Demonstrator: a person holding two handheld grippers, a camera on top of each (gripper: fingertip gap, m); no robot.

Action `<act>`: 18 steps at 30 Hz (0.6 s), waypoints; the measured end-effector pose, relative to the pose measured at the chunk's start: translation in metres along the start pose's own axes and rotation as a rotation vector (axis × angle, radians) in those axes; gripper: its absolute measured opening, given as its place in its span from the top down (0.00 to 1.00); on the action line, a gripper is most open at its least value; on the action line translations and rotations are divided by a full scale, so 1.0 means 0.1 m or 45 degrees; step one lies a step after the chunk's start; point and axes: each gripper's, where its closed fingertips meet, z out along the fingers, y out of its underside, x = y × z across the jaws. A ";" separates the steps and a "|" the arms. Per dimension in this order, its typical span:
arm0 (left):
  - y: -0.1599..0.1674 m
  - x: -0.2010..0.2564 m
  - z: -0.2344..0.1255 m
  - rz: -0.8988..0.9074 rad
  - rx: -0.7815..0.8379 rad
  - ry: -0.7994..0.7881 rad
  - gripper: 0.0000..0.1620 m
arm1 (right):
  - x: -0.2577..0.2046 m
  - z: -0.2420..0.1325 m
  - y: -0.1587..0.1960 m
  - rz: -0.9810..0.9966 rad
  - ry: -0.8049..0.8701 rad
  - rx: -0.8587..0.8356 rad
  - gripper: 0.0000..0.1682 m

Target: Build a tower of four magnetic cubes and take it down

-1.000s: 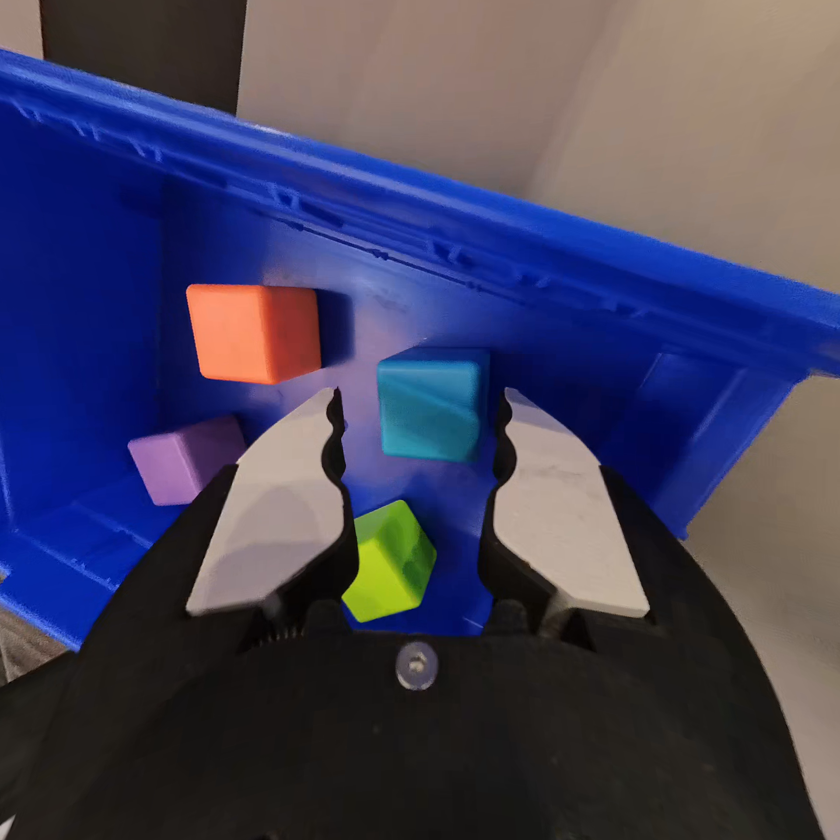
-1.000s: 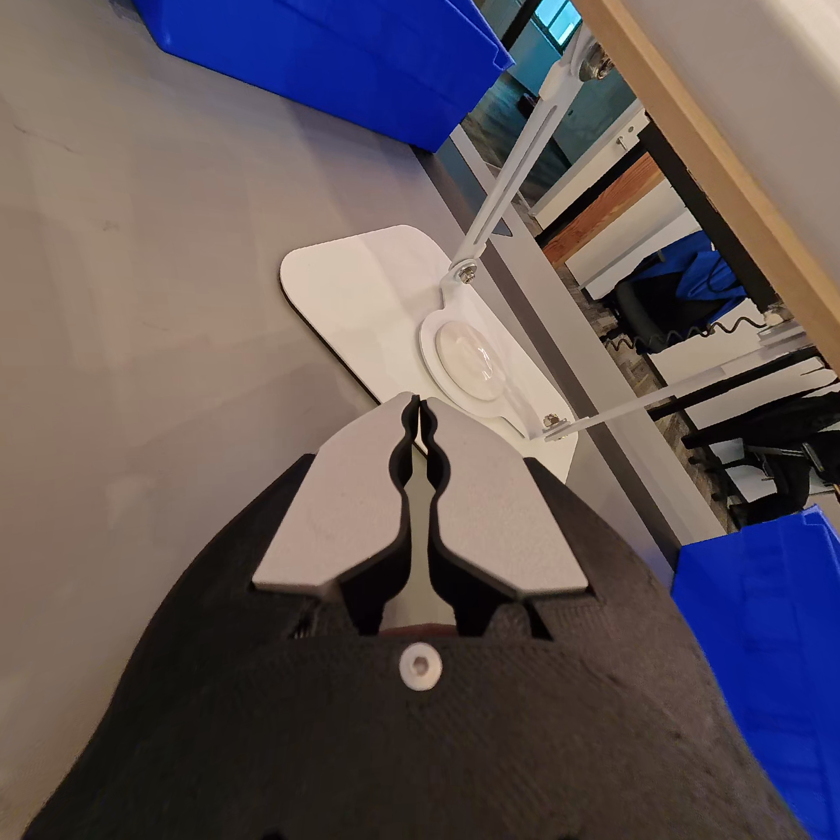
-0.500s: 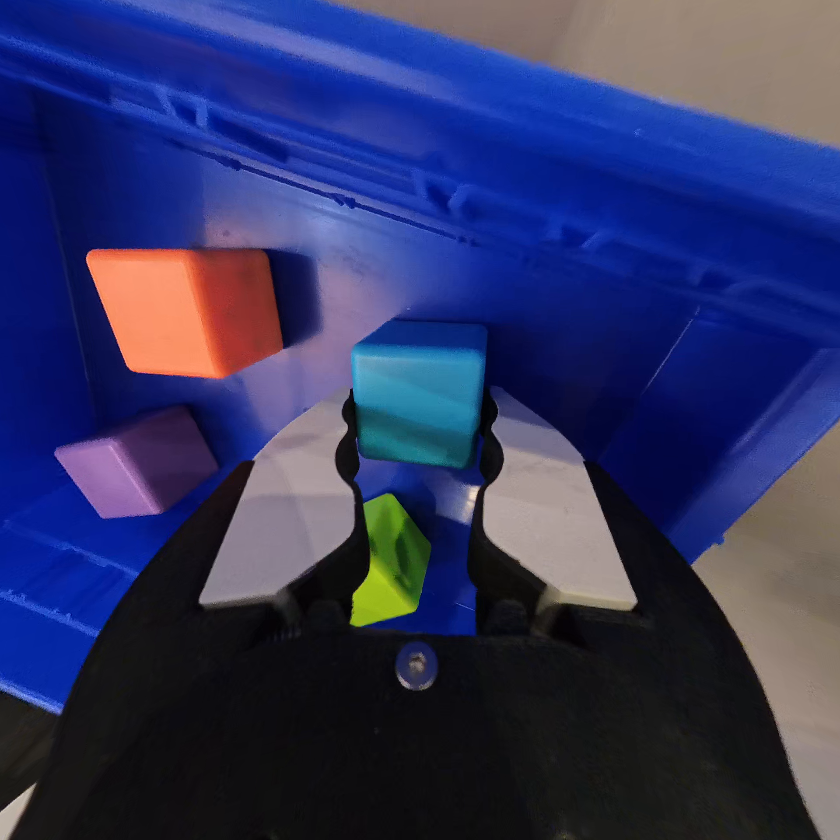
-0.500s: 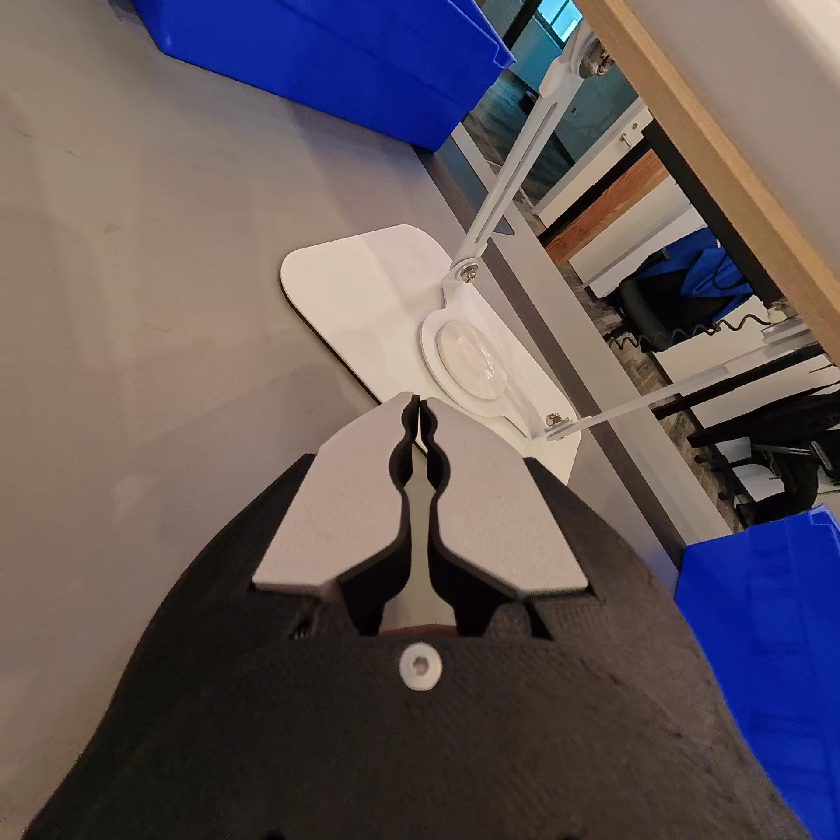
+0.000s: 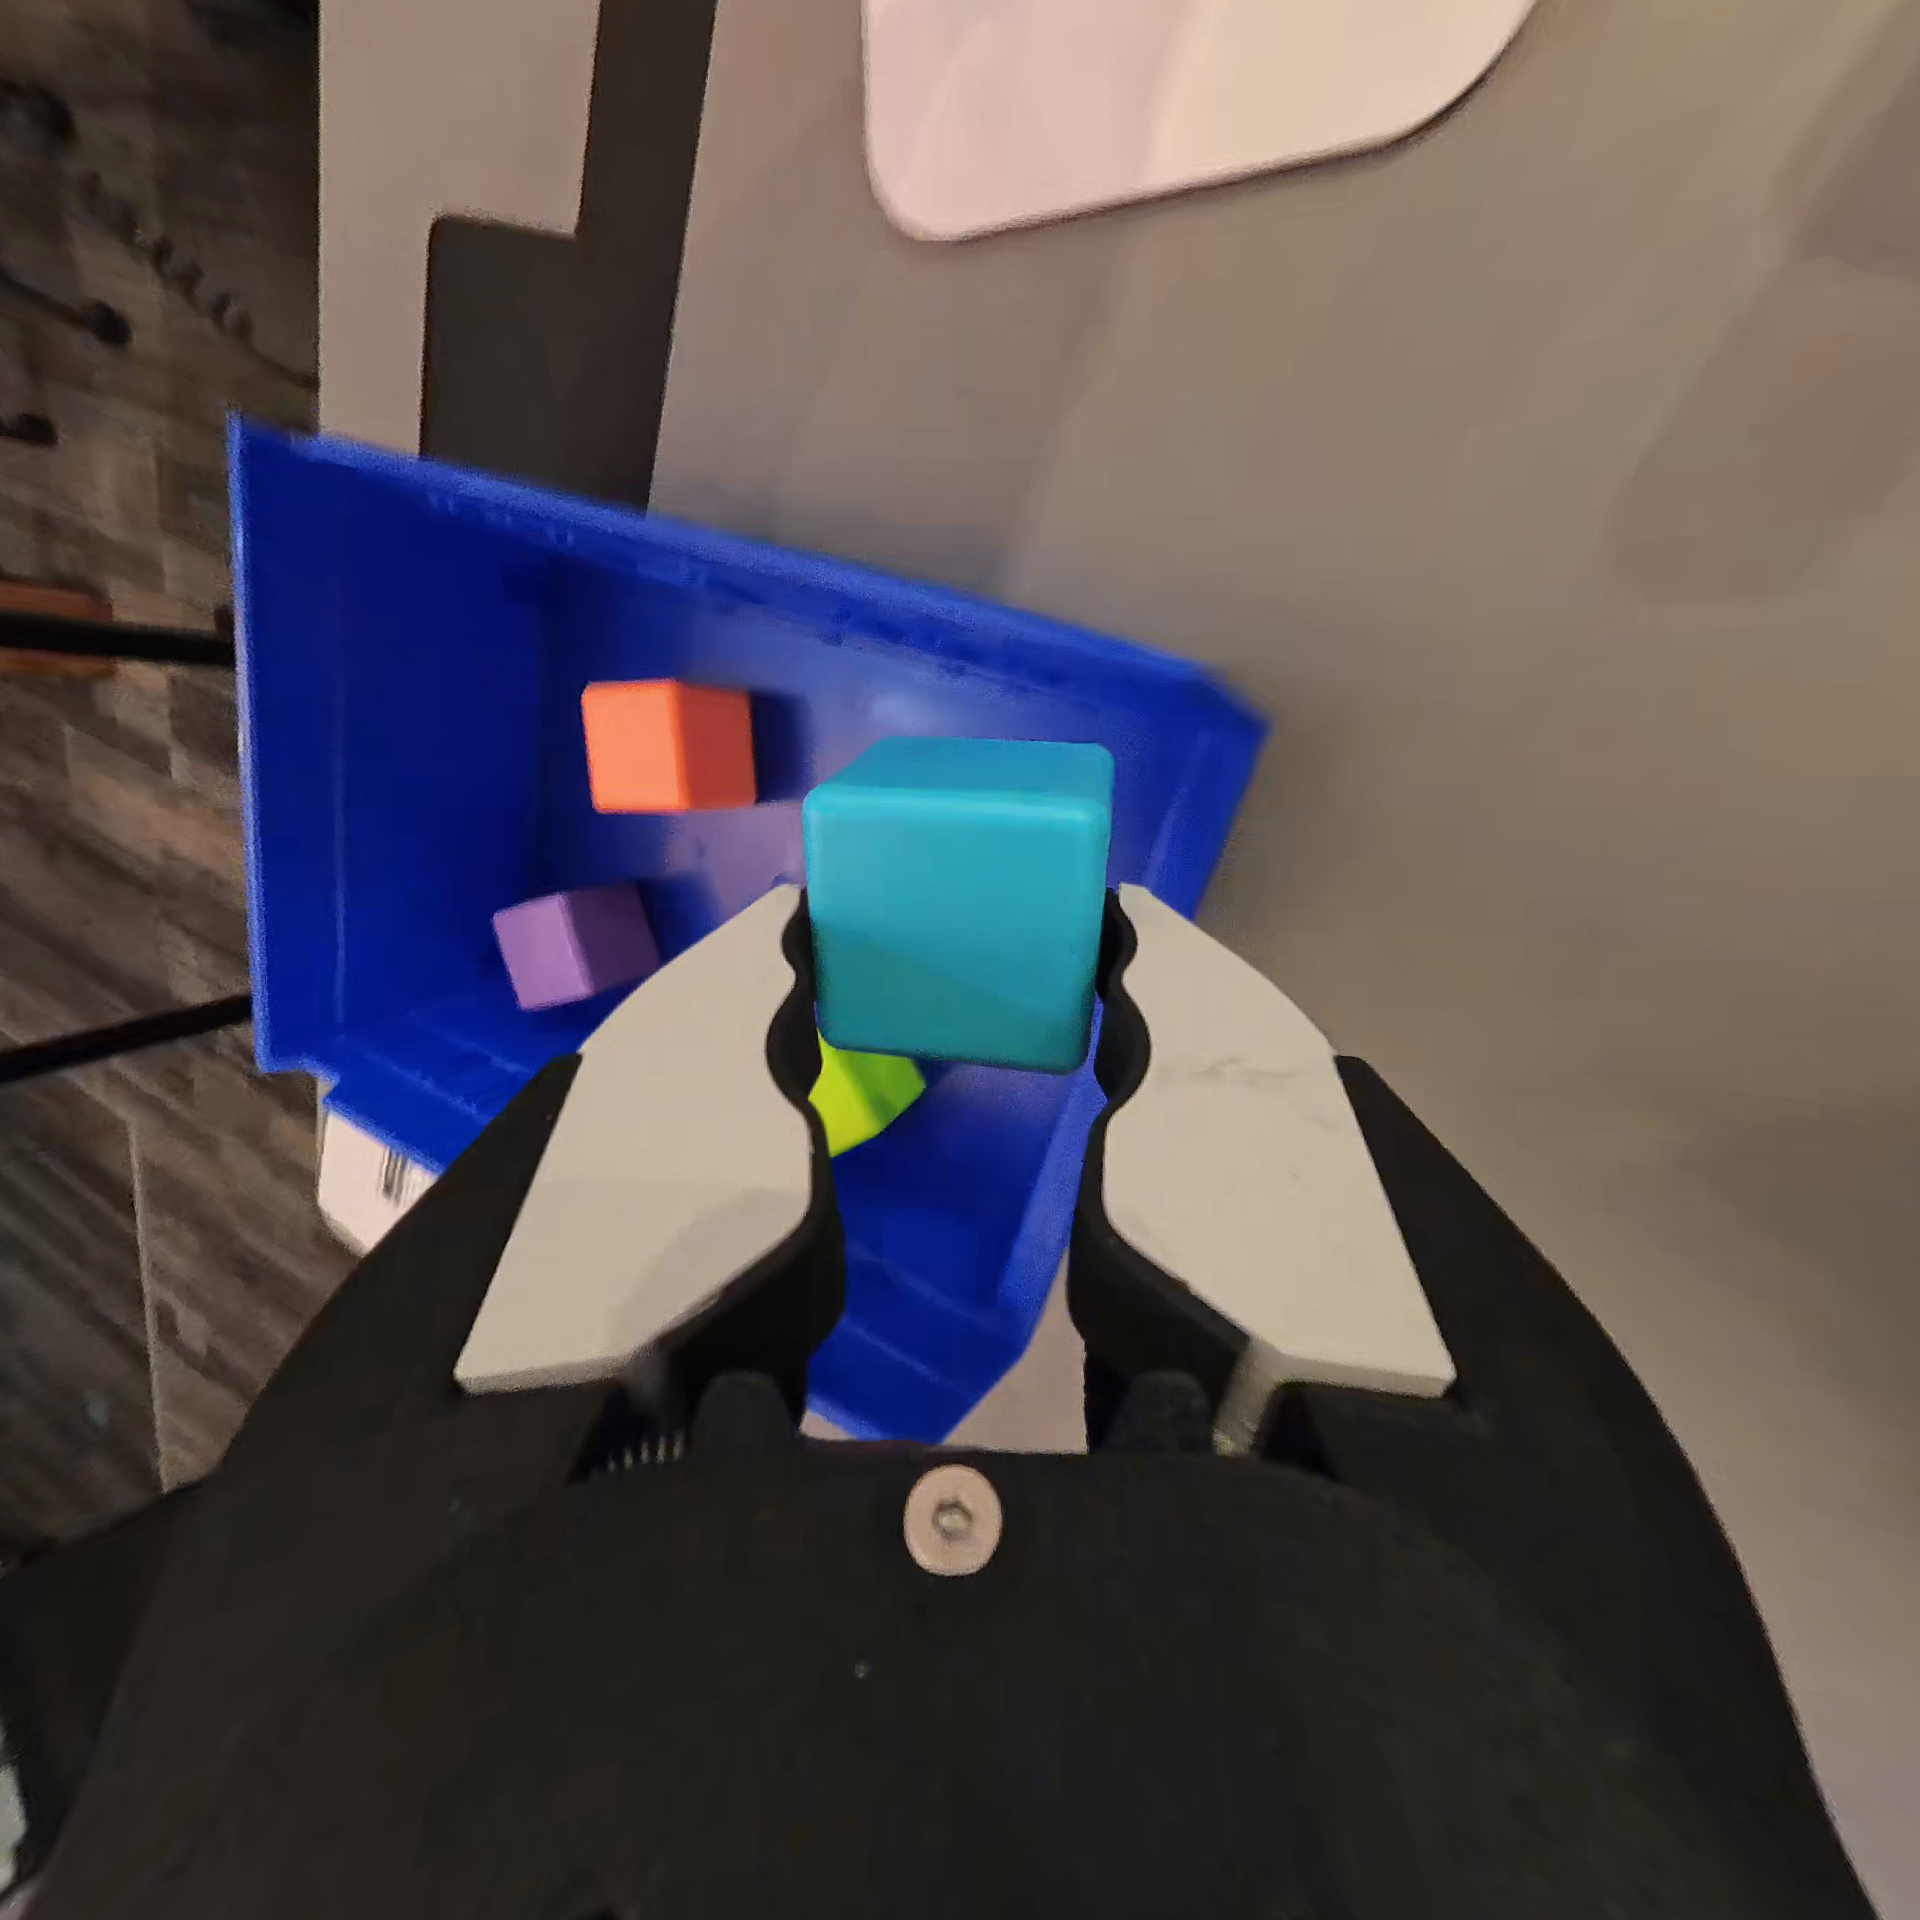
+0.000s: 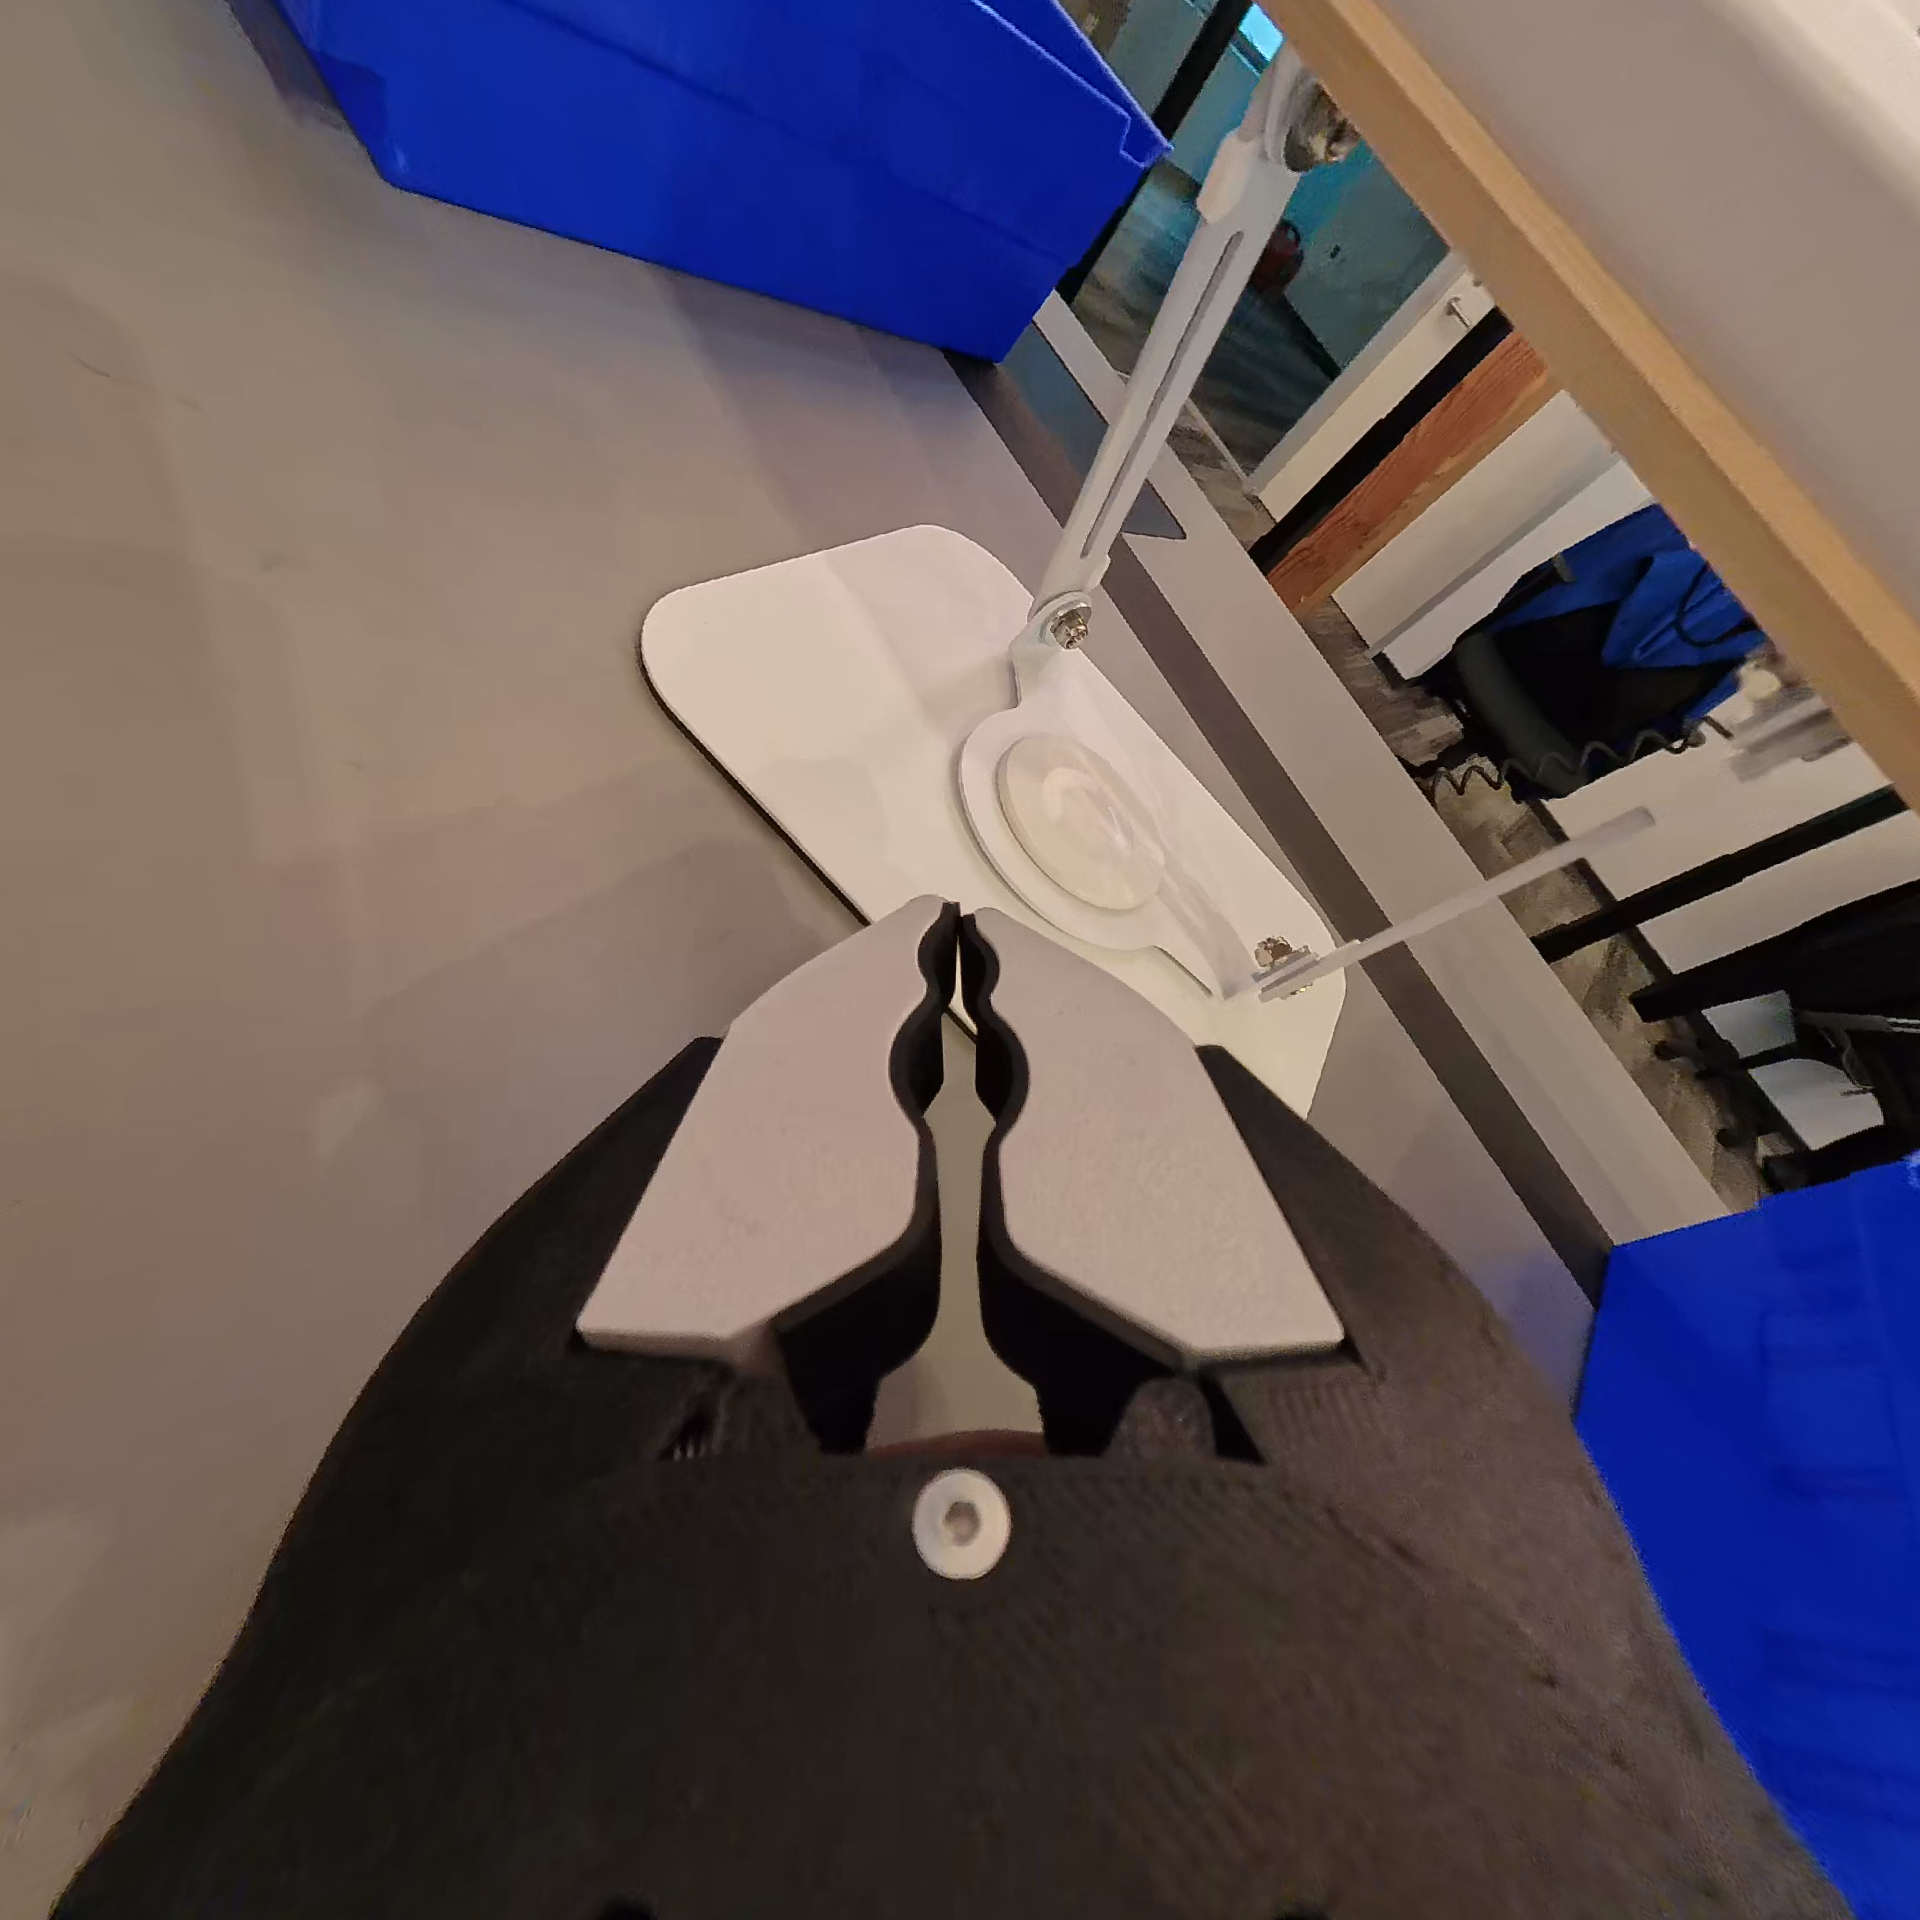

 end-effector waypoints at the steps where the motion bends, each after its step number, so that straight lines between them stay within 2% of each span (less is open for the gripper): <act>1: -0.09 0.10 -0.04 0.017 0.021 0.019 0.69 | 0.01 -0.01 0.00 0.009 -0.001 0.002 1.00; 8: -0.88 0.82 -0.06 0.173 0.168 0.111 0.69 | 0.05 -0.04 0.05 0.016 -0.012 0.005 1.00; 14: -1.44 1.42 0.25 0.269 0.216 0.230 0.69 | 0.07 -0.08 0.08 0.020 -0.026 0.011 1.00; 18: -1.68 1.70 0.44 0.299 0.235 0.298 0.69 | 0.10 -0.10 0.11 0.020 -0.030 0.012 1.00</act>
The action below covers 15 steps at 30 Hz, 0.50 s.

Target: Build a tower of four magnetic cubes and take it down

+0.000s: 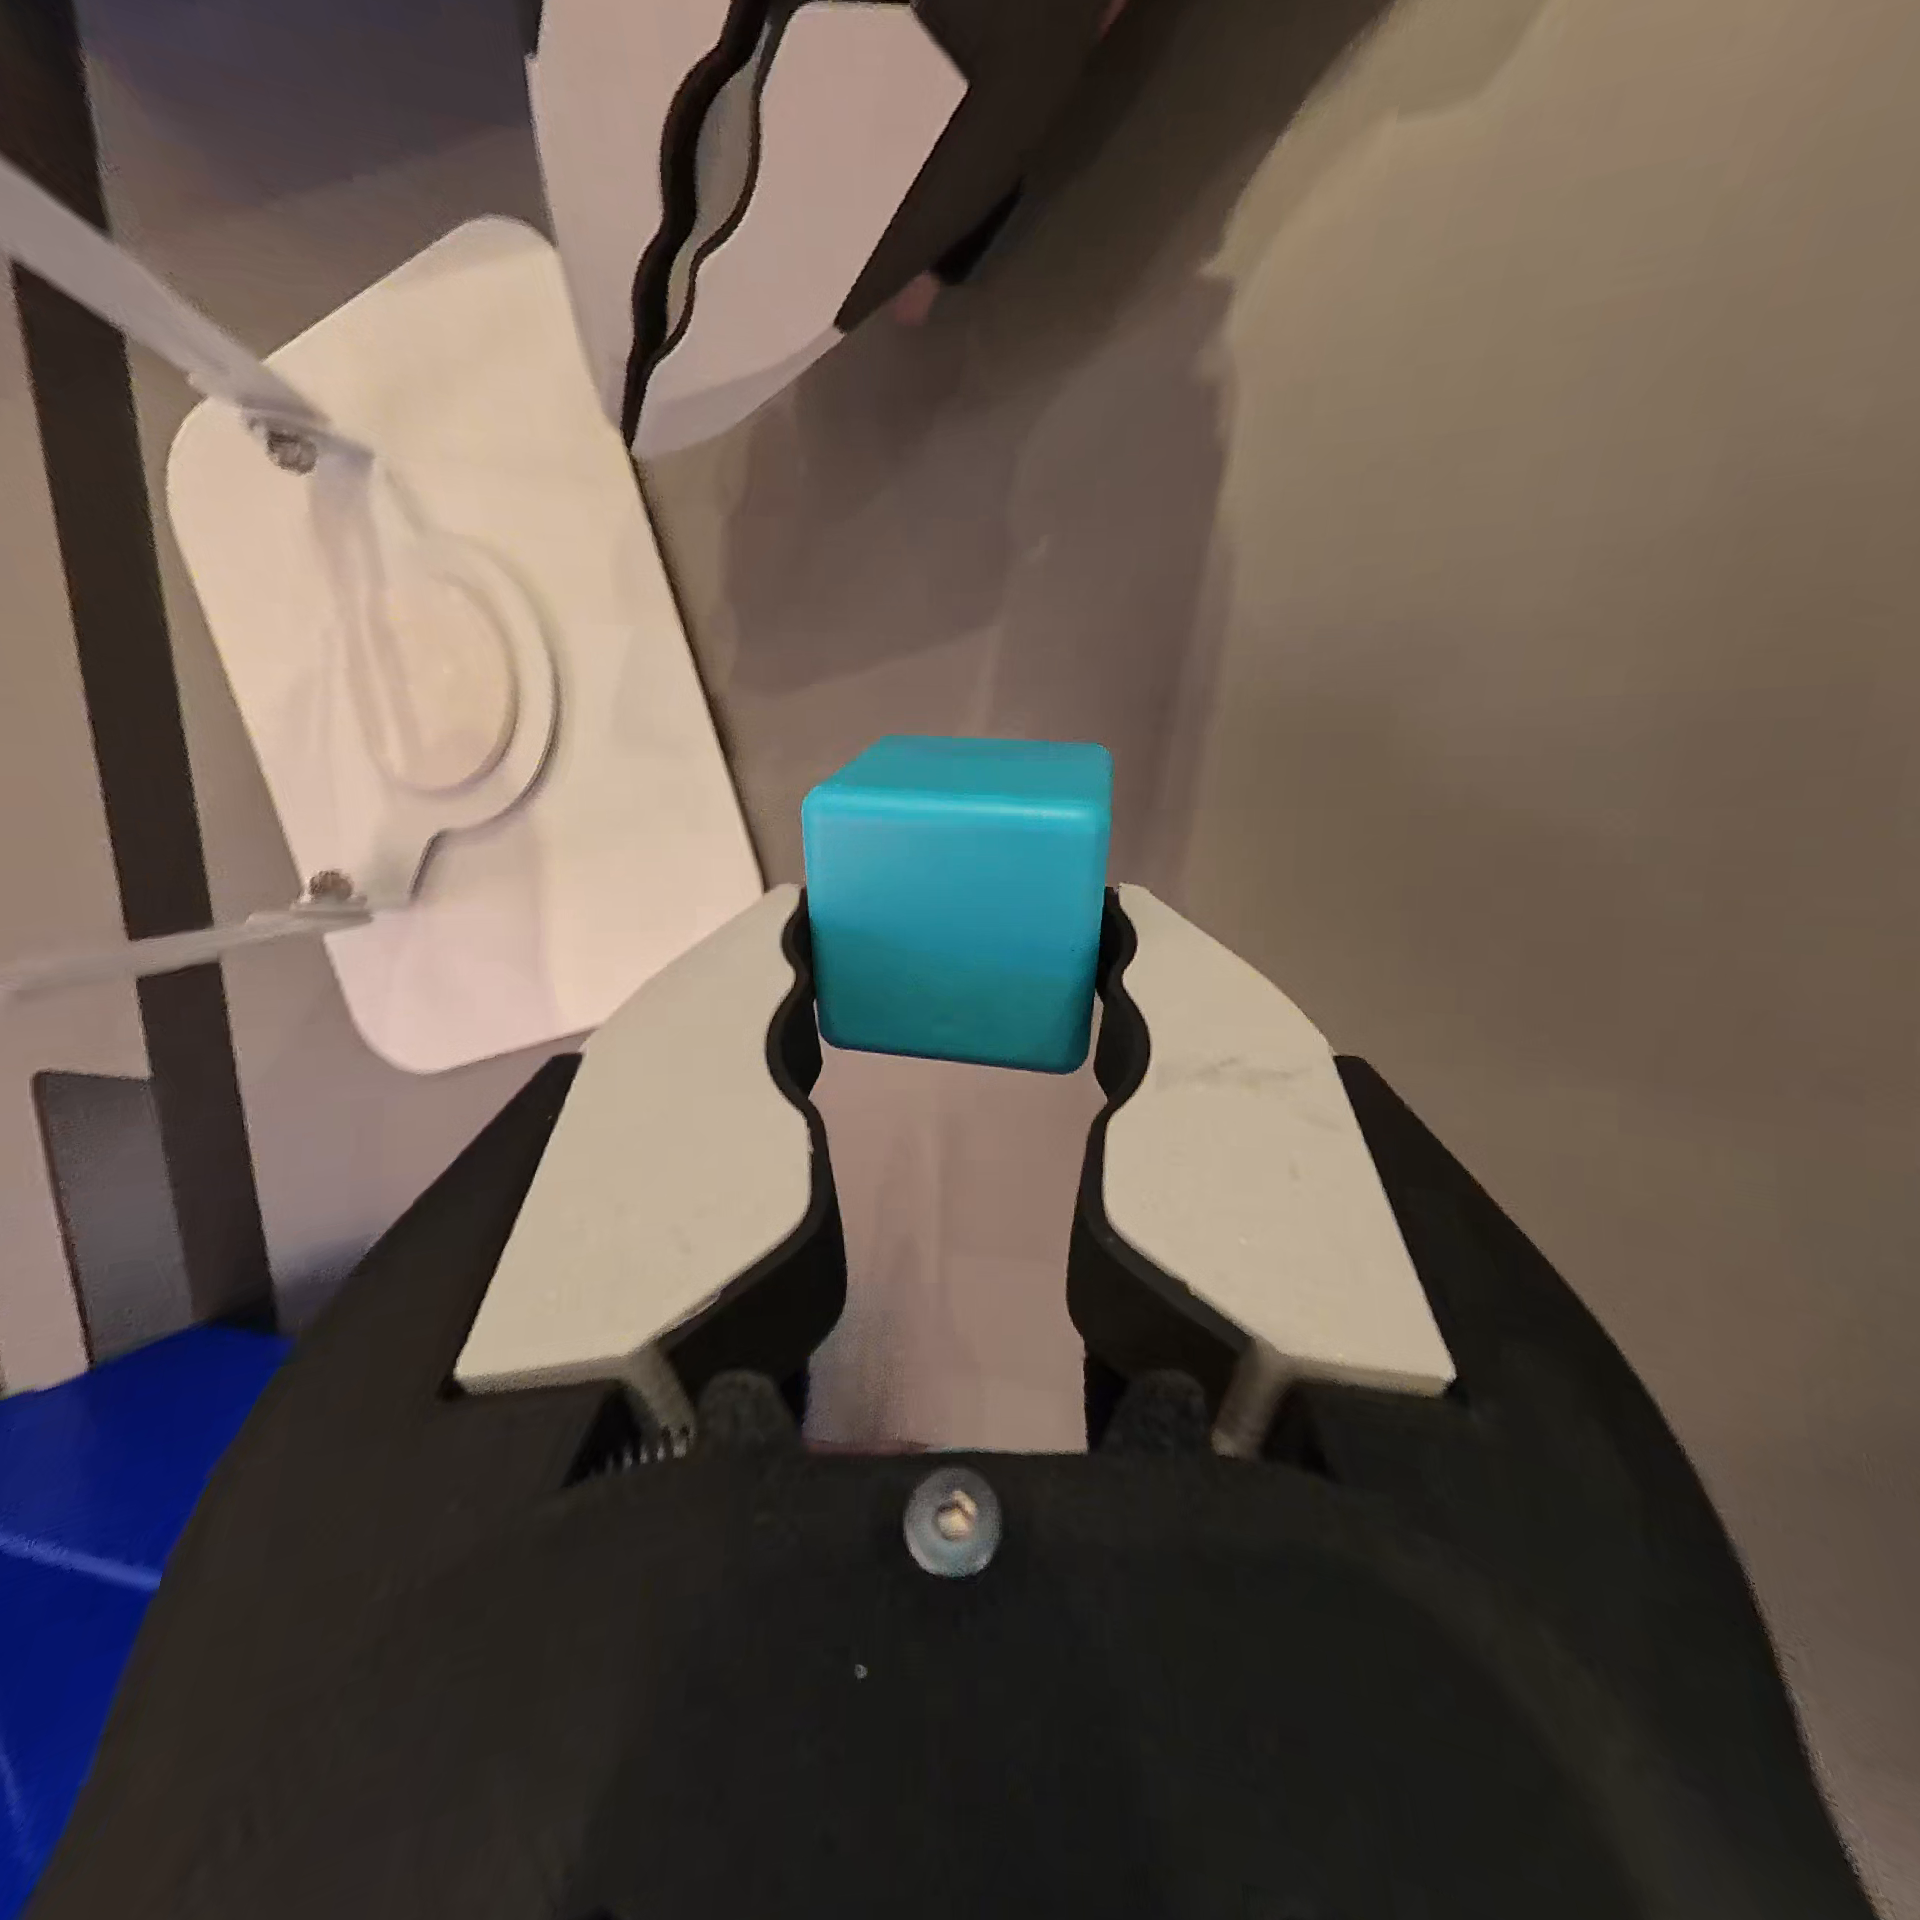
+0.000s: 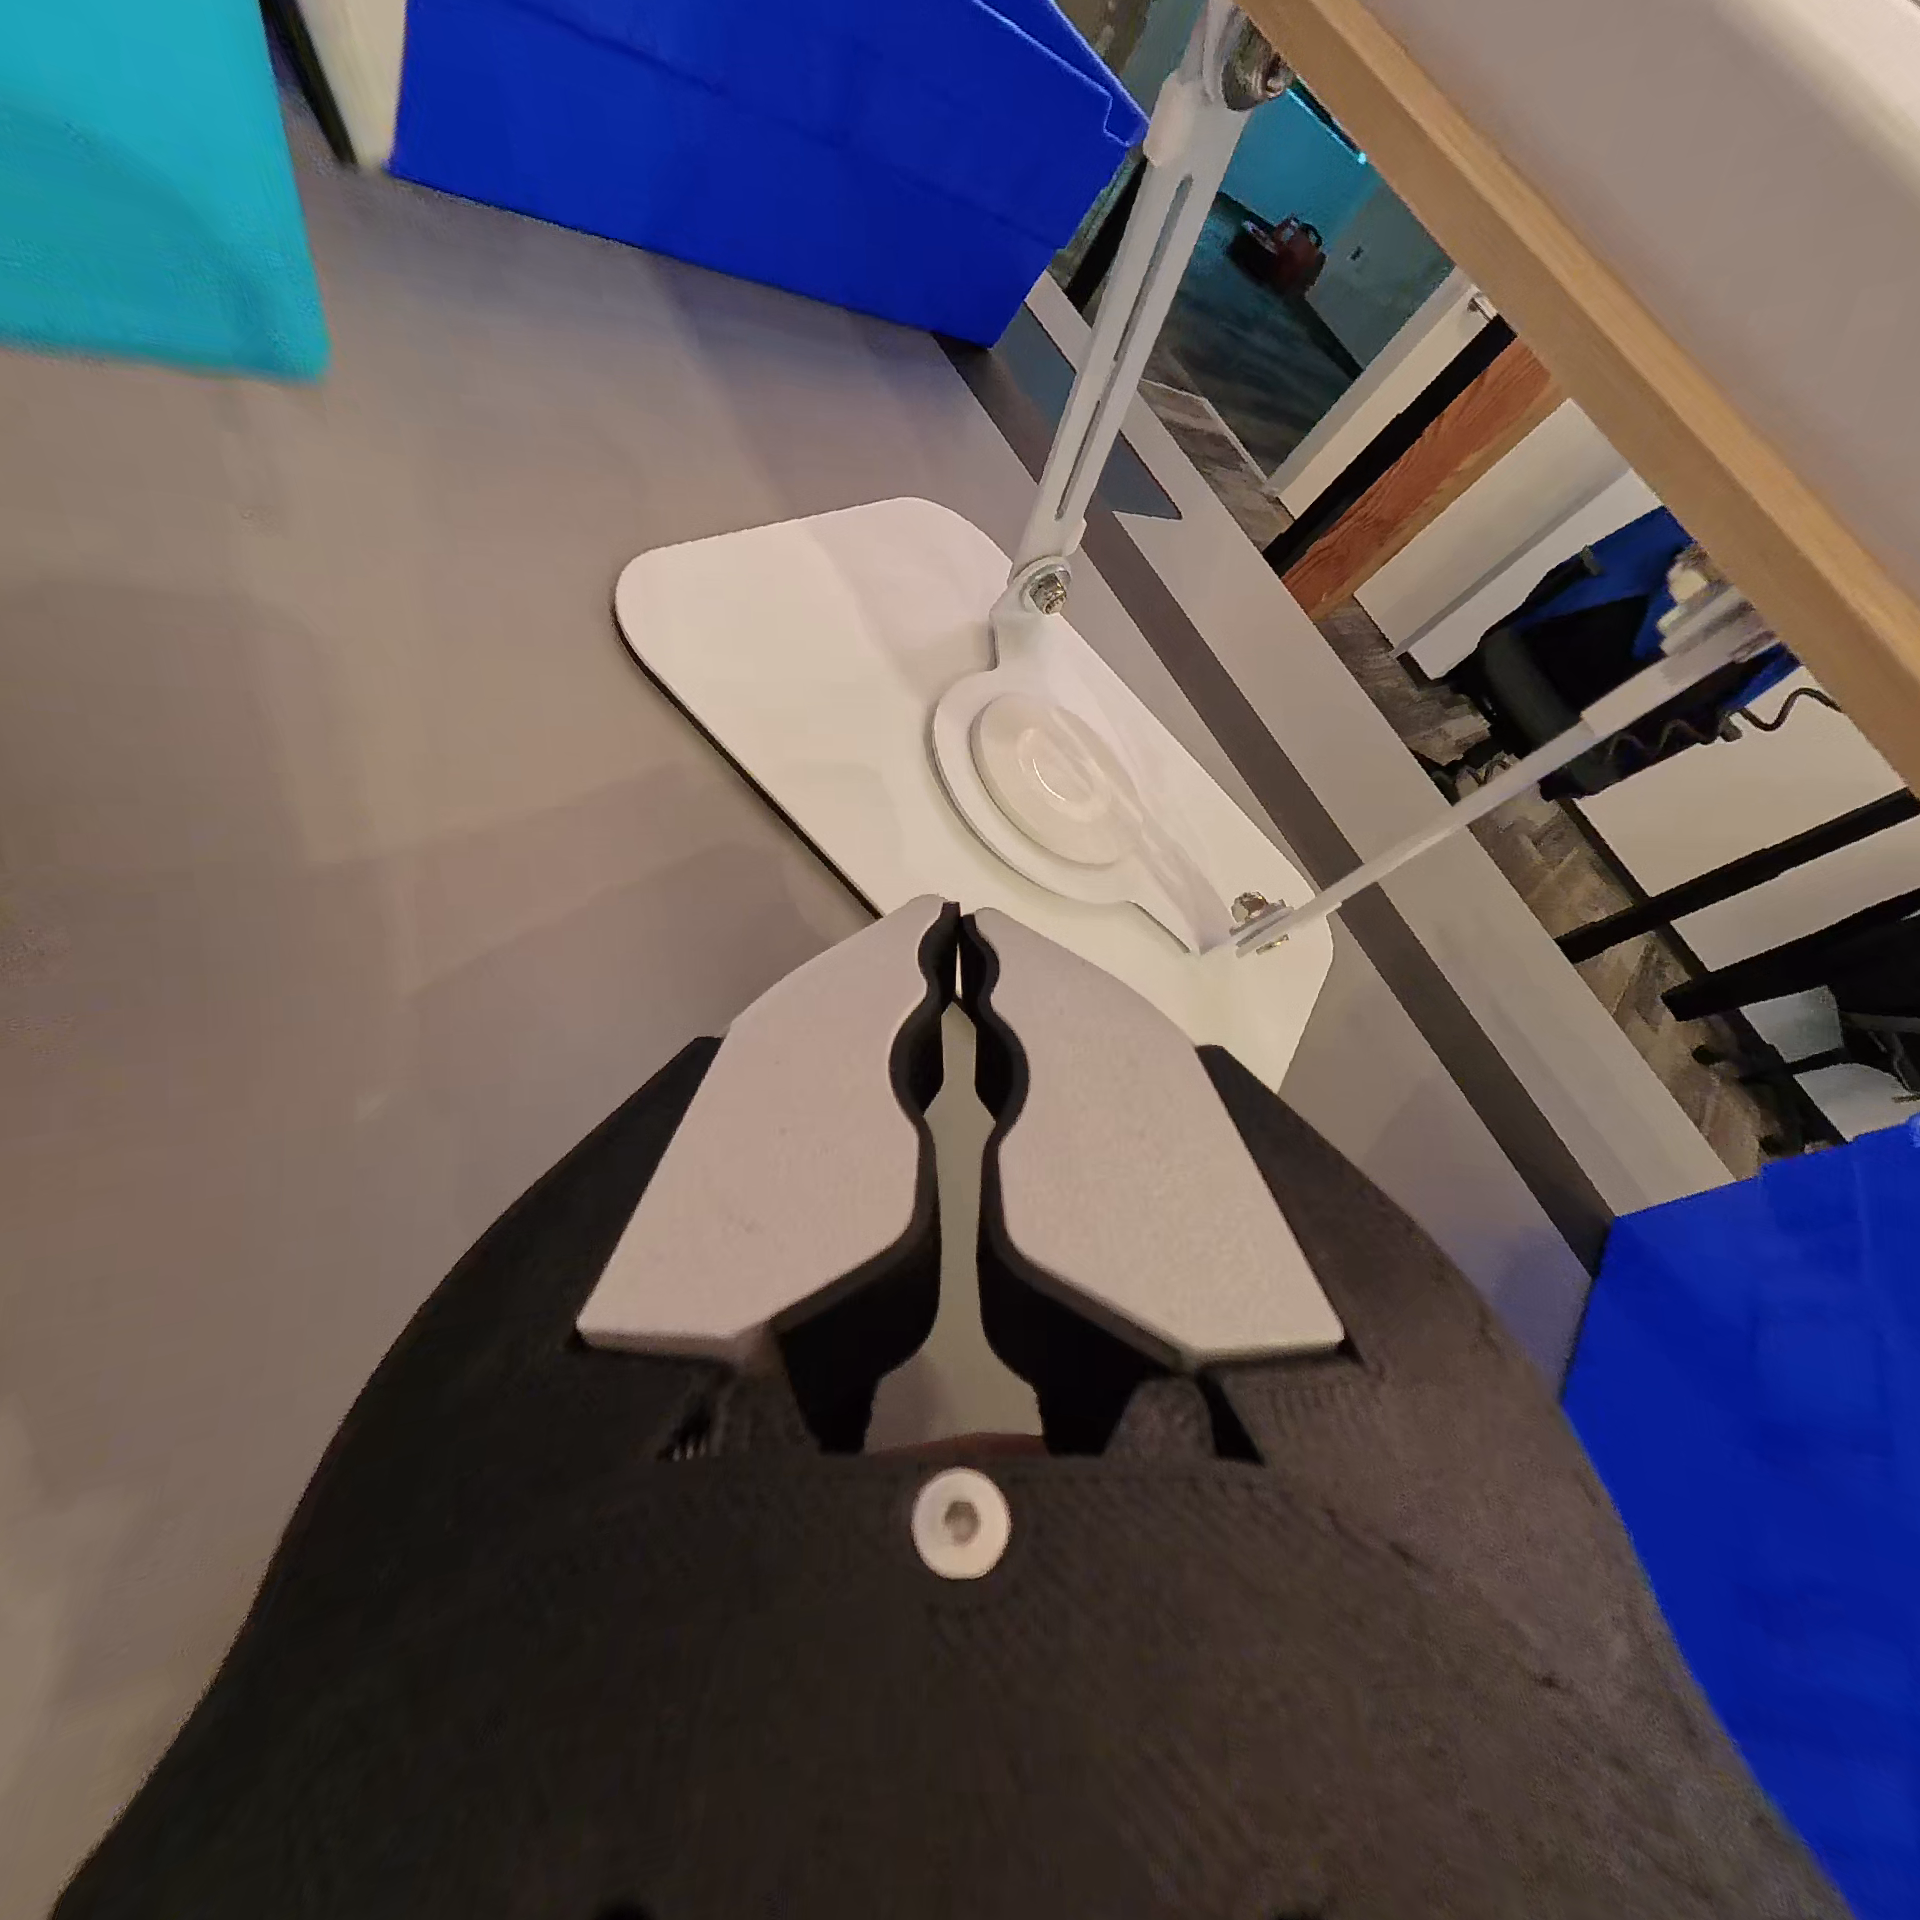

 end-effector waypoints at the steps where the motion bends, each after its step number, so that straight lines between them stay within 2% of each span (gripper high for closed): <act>1: -0.04 0.02 0.06 -0.006 -0.005 0.007 0.69 | 0.01 -0.01 0.01 0.001 0.000 0.000 1.00; 7: -0.27 0.21 0.38 0.059 -0.011 0.080 0.69 | 0.04 -0.02 0.03 0.018 -0.006 0.003 1.00; 15: -0.33 0.42 0.63 0.107 -0.069 0.146 0.69 | 0.03 -0.02 0.03 0.004 -0.006 0.000 1.00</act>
